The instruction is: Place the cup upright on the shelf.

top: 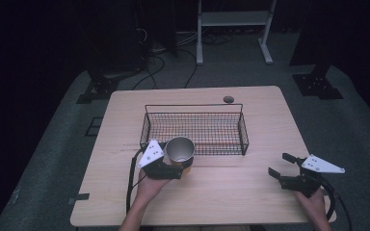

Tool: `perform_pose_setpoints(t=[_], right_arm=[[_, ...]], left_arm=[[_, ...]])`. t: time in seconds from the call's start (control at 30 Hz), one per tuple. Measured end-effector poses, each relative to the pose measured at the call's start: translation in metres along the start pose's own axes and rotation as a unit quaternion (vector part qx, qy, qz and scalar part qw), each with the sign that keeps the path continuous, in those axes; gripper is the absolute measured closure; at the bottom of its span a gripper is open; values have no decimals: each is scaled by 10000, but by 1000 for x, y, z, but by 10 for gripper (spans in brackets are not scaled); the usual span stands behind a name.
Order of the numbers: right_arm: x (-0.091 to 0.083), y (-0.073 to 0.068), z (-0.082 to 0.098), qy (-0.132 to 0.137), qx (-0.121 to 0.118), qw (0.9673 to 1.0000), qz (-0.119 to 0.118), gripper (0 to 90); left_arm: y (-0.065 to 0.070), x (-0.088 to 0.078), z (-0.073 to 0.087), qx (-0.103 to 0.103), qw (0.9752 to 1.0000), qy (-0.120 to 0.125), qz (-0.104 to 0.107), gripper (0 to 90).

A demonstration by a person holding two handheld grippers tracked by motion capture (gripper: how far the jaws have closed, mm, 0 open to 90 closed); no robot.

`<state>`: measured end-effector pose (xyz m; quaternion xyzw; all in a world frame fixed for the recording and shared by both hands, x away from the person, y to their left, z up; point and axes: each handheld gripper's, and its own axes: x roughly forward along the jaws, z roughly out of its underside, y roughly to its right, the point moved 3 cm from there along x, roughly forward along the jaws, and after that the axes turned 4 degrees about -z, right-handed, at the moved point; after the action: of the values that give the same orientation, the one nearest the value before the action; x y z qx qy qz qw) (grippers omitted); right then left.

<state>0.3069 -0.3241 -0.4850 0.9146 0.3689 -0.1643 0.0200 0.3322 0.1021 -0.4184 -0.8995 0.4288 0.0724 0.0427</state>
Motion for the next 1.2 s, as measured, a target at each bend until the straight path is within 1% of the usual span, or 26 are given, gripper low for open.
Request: perform_pose_setpoints(t=[0.17,0.27,0.43,0.53,0.67,0.73,0.83,0.97,1.07,1.2], right_arm=[[0,0,0,1,3,10000,-1,130],[0,0,0,-4,-13,10000,-5,130],[0,0,0,-1,-2,10000,-2,130],[0,0,0,-7,-19,10000,-6,130],[0,0,0,1,-2,10000,-6,130],[0,0,0,0,-6,10000,-10,130],[0,0,0,-6,-13,10000,-7,130],[-1,1,0,31,35,10000,-3,130],[0,0,0,21,5,10000,-5,130],[-1,1,0,38,33,10000,-13,130]], left_arm=[[-5,6,-14,-18,9999,62,99,125],[-7,10,-20,-4,9996,43,264,125],[-11,17,-30,2,9993,55,365,126],[-16,20,-37,18,9992,67,391,126],[-24,25,-46,-17,9990,108,439,126],[-28,28,-51,33,9989,122,455,126],[-33,33,-58,-19,9986,173,507,126],[-40,40,-65,-3,9983,202,545,126],[-46,46,-69,-60,9978,241,615,126],[-53,53,-74,-10,9974,197,695,126]])
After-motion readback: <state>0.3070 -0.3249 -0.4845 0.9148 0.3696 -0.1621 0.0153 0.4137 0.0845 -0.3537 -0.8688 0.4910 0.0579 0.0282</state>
